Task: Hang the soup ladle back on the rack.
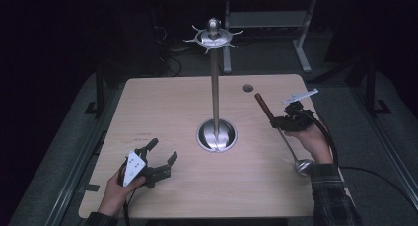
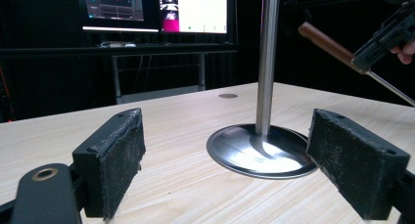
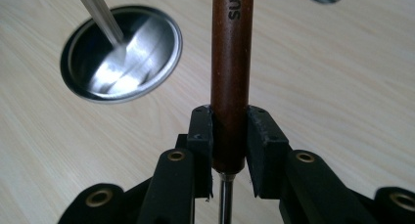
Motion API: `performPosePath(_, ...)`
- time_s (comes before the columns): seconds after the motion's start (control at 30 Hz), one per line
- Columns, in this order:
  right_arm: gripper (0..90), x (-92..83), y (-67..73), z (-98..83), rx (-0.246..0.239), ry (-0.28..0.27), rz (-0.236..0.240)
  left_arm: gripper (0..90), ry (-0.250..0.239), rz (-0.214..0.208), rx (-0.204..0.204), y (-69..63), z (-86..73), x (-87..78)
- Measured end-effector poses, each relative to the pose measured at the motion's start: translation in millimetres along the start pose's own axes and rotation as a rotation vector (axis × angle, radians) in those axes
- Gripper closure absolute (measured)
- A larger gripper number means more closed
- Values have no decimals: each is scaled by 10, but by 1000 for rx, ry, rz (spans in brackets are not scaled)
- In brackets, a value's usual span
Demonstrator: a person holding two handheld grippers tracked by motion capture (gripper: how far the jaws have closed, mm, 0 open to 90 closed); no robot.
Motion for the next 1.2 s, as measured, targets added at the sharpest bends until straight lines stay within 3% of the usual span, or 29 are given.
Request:
performPosePath(0.17,735,-139,7,34,-7,-95,27,136,1,0,-1,-1,0,0)
performPosePath(0.5,735,-352,61,87,-12,-203,51,136,0,0,-1,0,0,0)
performPosePath(0.63,736,-456,107,126,-21,-274,87,136,0,0,-3,1,1,2)
performPosePath(0.87,736,-555,166,180,-32,-353,133,136,2,0,-4,2,0,2)
performPosePath(1.2,735,-646,221,224,-40,-419,173,137,1,0,-4,2,1,2)
Point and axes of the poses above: each handheld gripper's, and its own axes: x roughly forward along the jaws, z roughly out of its top, y roughly to its left, the point moved 7 cm from there along x, roughly forward along the jaws, and after that the axes turned 9 degrees about y, right-handed, at the moved point
